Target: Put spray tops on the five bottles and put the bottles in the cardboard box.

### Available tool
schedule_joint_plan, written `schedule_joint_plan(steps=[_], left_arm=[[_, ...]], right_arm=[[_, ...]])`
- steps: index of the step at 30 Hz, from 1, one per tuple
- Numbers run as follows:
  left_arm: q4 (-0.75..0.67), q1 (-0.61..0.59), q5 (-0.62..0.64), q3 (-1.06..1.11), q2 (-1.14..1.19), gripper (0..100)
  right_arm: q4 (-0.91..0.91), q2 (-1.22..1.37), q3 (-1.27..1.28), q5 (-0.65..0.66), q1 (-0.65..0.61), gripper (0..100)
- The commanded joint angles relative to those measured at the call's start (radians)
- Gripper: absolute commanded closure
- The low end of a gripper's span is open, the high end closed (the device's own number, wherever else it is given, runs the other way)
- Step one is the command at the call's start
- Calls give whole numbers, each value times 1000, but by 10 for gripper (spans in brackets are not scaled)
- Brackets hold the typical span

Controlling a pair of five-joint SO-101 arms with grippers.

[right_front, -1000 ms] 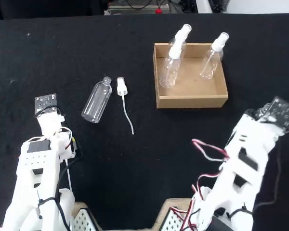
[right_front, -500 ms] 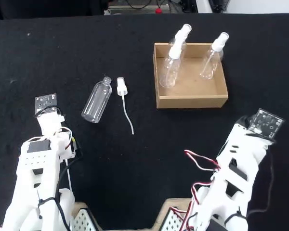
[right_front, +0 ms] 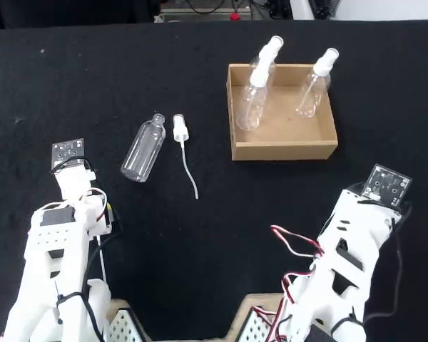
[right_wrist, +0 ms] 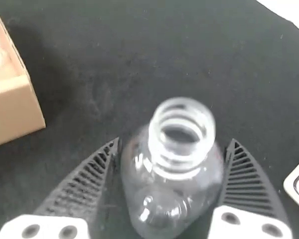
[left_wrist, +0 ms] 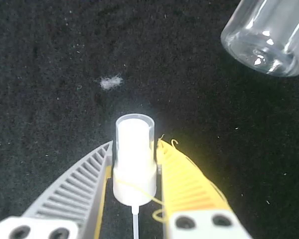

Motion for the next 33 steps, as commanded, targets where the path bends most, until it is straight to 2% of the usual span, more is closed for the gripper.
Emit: schedule_joint_plan(steps=[1, 6, 9, 16, 24, 28, 33], left_arm=[[-18, -10, 3, -15, -26, 920], [-18, -8, 3, -15, -26, 920], [-18, -7, 3, -15, -26, 920], [-18, -7, 3, -16, -26, 920], [-18, -8, 3, -16, -26, 920], [-18, -8, 3, -16, -26, 920], [-18, -8, 3, -16, -26, 920]], right_arm=[[-12, -16, -5, 9, -9, 705], [-11, -16, -12, 9, -9, 704], [57, -18, -33, 11, -9, 687], [454, -18, -248, 5, -9, 538], [770, -30, -444, 3, -9, 532], [833, -150, -421, 2, -9, 532], [878, -437, -303, 5, -9, 551]])
